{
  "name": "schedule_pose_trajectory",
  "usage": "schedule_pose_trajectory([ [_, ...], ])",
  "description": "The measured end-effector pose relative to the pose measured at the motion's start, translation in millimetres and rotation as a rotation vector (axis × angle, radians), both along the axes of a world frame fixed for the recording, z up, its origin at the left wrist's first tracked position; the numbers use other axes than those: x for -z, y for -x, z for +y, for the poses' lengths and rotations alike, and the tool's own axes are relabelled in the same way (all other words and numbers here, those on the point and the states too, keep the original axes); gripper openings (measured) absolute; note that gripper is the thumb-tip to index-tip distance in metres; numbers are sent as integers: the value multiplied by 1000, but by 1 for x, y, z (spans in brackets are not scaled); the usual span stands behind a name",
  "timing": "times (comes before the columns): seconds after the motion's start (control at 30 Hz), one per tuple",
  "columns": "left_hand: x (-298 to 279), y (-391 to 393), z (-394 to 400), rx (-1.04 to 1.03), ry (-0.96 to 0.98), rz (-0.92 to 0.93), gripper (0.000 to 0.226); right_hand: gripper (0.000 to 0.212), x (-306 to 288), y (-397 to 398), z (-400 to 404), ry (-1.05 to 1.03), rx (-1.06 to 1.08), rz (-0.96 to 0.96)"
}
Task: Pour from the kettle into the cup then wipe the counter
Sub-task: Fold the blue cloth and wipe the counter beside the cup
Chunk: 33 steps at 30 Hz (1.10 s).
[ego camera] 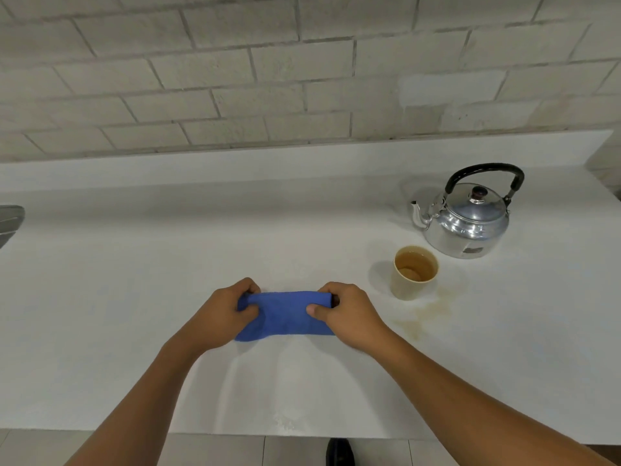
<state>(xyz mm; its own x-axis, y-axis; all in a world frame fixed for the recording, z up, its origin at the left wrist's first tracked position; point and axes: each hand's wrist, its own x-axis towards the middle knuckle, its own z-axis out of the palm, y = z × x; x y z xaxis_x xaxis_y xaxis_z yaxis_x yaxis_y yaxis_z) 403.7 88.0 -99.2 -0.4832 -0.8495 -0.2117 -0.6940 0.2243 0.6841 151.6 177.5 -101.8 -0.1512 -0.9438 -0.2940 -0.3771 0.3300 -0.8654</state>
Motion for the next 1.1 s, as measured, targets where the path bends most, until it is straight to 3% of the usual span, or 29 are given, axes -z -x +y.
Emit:
schedule_pose_trajectory([
  [0.27, -12, 68, 62, 29, -172, 177, 15, 7, -12, 65, 71, 53, 279, -172],
  [0.47, 0, 141, 113, 135, -280, 212, 20, 17, -4, 135, 133, -32, 393, -51],
  [0.7, 9, 197, 161, 185, -352, 233, 20, 25, 8, 193, 168, -85, 367, 213],
  [0.87, 17, 203, 164, 208, -128, 157, 16, 37, 11, 201, 164, -10, 350, 288],
  [1.0, 26, 181, 151, 238, 194, 96, 18, 42, 7, 185, 160, 56, 331, 667],
  [1.1, 34, 160, 138, 199, 360, 1, 30, 43, 3, 158, 165, -103, 243, 888],
])
